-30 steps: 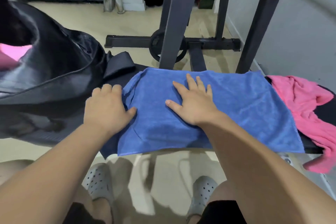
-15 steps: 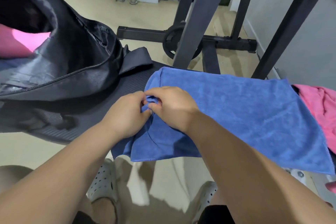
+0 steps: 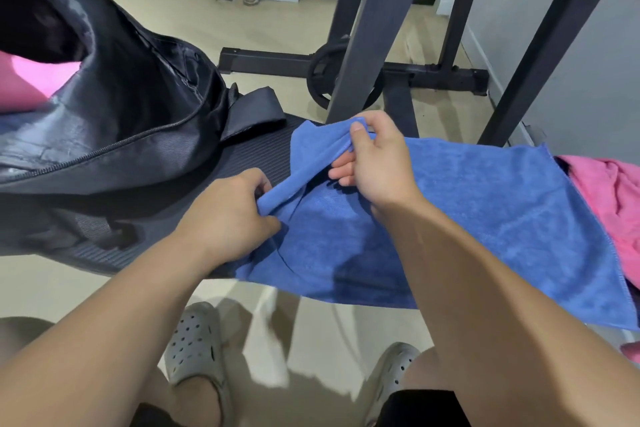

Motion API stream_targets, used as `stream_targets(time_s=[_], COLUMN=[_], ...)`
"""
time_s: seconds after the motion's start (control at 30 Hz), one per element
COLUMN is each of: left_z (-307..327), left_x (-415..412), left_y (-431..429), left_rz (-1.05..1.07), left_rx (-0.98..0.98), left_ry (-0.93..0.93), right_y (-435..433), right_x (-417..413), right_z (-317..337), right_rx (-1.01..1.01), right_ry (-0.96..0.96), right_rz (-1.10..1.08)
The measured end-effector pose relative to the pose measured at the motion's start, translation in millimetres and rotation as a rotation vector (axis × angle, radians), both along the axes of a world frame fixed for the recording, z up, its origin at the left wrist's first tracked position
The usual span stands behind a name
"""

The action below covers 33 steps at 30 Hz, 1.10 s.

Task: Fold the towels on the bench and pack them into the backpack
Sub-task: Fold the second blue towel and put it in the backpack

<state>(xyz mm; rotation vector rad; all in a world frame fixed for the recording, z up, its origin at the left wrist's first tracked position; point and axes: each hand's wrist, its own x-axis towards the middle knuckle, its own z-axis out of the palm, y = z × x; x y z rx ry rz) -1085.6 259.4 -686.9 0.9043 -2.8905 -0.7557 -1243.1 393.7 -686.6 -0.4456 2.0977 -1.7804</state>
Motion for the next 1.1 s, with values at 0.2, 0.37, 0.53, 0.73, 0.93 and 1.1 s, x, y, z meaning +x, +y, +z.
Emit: stream_targets(time_s=[0.2,0.37,0.53,0.73,0.93,1.1], left_z=[12.5,38.4,57.3,27.4,-11.1,-8.5], left_x=[5.9,5.6,-6.4,-37.2,-54.3,-51.5], left_y=[3.6,23.5,65.9,133.6,165.4,163.9], left_rz=[0.030,-0.010,-0.133,-0.335,-0.369,-0.277], left_rx=[-0.013,0.142,0.336,0.464,0.362,0.537], left_ry=[0.054,0.115,0.120,0.015,0.031,0.022], right_y=[17.4,29.8,48.4,90.7,124.3,125.2], right_x=[-15.2,-26.2,-37.9,-63.5,-70.2,-71.5], right_z=[-2.5,-6.5,-2.3,-5.0,-18.5,-21.1], right_rx=[-0.102,-0.171,-0.230,-0.285,-0.068,0.079], right_ry=[-0.174,-0.263,-0.263,-0.252,-0.255,-0.147], right_rz=[-0.135,-0.183,-0.221,-0.247,-0.072,-0.013])
